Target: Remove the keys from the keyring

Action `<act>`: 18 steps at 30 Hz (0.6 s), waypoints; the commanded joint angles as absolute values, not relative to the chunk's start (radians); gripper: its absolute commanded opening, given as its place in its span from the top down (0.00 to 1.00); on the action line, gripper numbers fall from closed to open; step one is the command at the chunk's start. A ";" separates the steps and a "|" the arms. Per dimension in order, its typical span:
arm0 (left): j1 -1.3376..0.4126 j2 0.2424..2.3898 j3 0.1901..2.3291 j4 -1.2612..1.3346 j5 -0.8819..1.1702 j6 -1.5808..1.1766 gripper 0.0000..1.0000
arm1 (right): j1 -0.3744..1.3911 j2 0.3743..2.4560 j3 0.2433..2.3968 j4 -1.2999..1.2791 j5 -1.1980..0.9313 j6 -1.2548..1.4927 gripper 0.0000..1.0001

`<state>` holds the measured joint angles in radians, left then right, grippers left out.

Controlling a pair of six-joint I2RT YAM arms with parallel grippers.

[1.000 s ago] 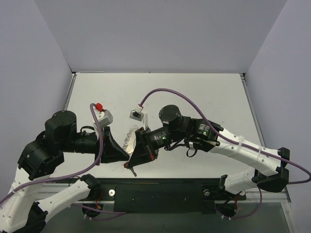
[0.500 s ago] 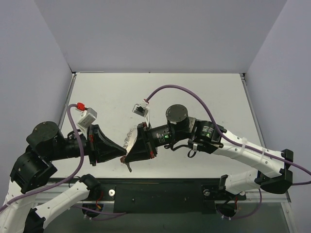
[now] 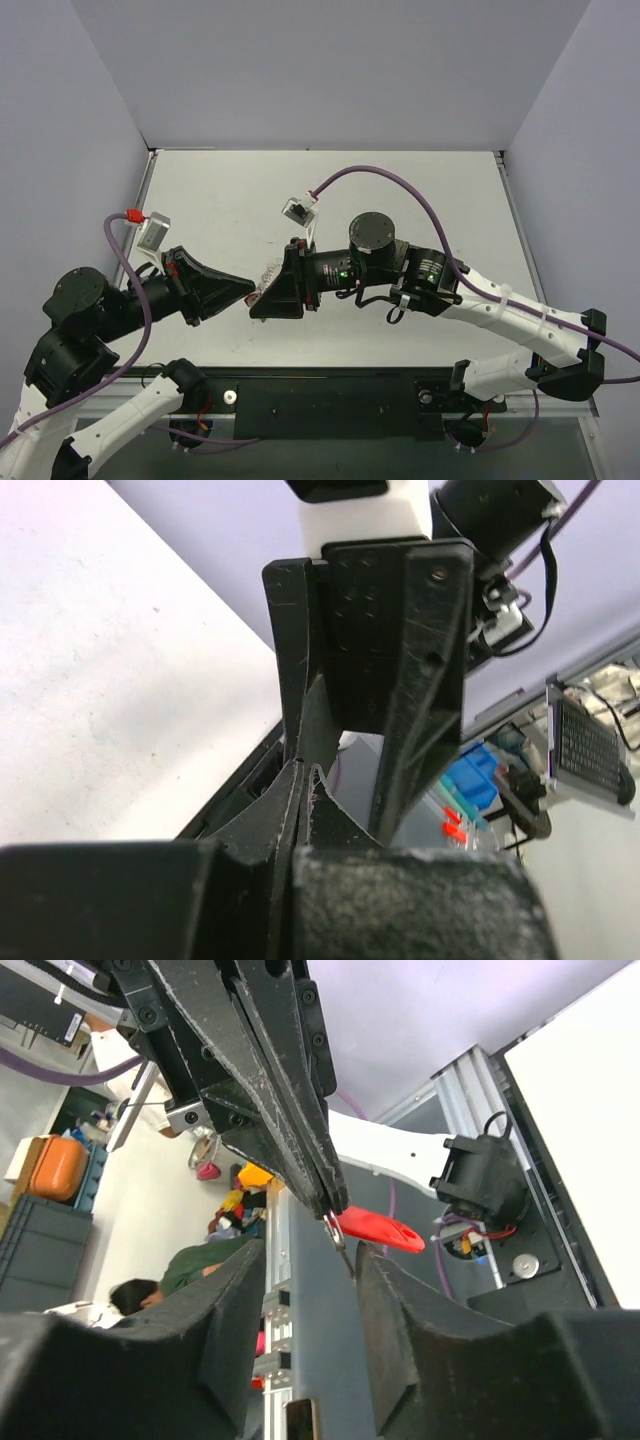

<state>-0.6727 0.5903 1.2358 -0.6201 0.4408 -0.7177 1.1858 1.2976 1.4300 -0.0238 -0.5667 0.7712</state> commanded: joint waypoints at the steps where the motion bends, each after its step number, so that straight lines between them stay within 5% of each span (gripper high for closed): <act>1: -0.673 0.561 1.216 -0.509 0.321 -0.788 1.00 | 1.181 1.258 1.393 0.109 -0.512 0.799 0.60; 18: -0.673 0.505 1.134 -0.436 0.132 -0.926 1.00 | 1.173 1.238 1.221 0.489 -0.368 0.951 0.59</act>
<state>-0.6727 0.5148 1.1400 -0.5098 0.1669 -0.8921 1.1786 1.2415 1.2018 0.3229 -0.4007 0.9237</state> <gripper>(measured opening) 0.018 0.413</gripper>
